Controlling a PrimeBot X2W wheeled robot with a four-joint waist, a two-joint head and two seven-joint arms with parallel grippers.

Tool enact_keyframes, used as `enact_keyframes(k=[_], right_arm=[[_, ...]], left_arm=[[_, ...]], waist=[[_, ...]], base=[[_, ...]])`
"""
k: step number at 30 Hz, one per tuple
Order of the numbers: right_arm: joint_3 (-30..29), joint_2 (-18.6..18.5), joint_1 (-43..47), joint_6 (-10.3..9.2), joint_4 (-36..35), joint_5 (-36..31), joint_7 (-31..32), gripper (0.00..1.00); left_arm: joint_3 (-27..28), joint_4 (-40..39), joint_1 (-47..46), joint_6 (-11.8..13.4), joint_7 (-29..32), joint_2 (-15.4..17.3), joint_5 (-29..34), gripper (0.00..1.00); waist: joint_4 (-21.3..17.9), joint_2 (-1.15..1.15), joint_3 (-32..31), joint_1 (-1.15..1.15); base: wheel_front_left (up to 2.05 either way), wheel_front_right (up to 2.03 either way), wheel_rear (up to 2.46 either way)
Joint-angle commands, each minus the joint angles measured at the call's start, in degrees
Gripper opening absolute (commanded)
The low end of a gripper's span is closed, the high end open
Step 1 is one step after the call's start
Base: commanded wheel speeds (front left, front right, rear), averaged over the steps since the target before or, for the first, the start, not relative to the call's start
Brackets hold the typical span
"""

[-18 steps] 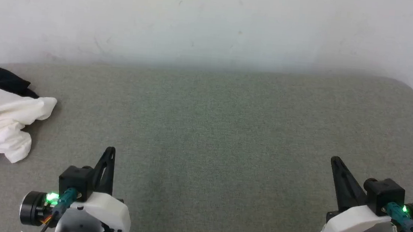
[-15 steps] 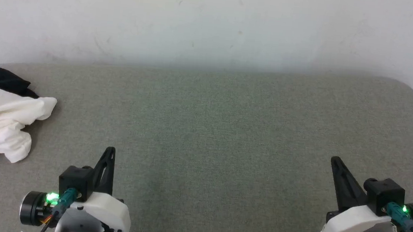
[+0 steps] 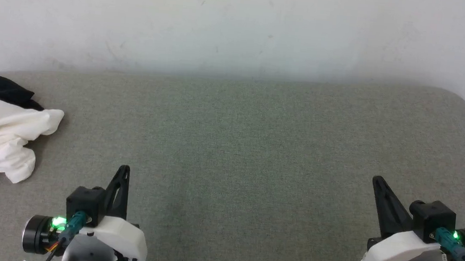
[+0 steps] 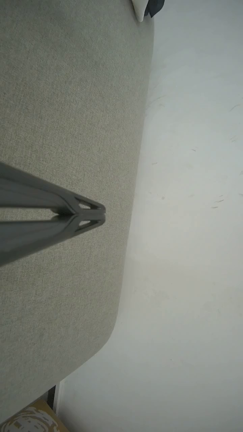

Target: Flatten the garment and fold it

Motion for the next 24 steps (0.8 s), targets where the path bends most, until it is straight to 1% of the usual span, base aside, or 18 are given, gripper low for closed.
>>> enact_keyframes(k=[1,5,6,16,24], right_arm=[[-0.02,0.22,-0.39,-0.12,-0.38,-0.43,0.03,0.00],[-0.02,0.22,-0.39,-0.12,-0.38,-0.43,0.03,0.00],[0.01,-0.01,0.00,0.00,0.03,0.02,0.00,1.00],[-0.06,-0.04,-0.04,-0.01,0.30,0.39,-0.58,1.00],[-0.18,-0.02,-0.13,-0.01,0.65,0.65,-1.33,1.00]], left_arm=[[0.20,-0.34,-0.75,0.37,0.01,-0.28,0.36,0.00],[0.20,-0.34,-0.75,0.37,0.01,-0.28,0.36,0.00],[-0.02,0.02,0.01,-0.01,0.00,0.02,-0.01,1.00],[-0.68,0.73,-0.28,0.49,-0.72,0.02,-0.39,1.00],[-1.33,1.72,-0.69,1.24,-1.72,0.03,-0.90,1.00]], waist=[[0.00,-0.01,0.00,0.00],[0.00,-0.01,0.00,0.00],[0.00,-0.01,0.00,0.00],[0.21,-0.01,0.00,0.00],[1.62,-0.01,-0.06,0.00]], base=[[0.00,0.00,0.00],[0.00,0.00,0.00],[0.00,0.00,0.00],[0.00,0.00,0.00],[0.00,0.00,0.00]])
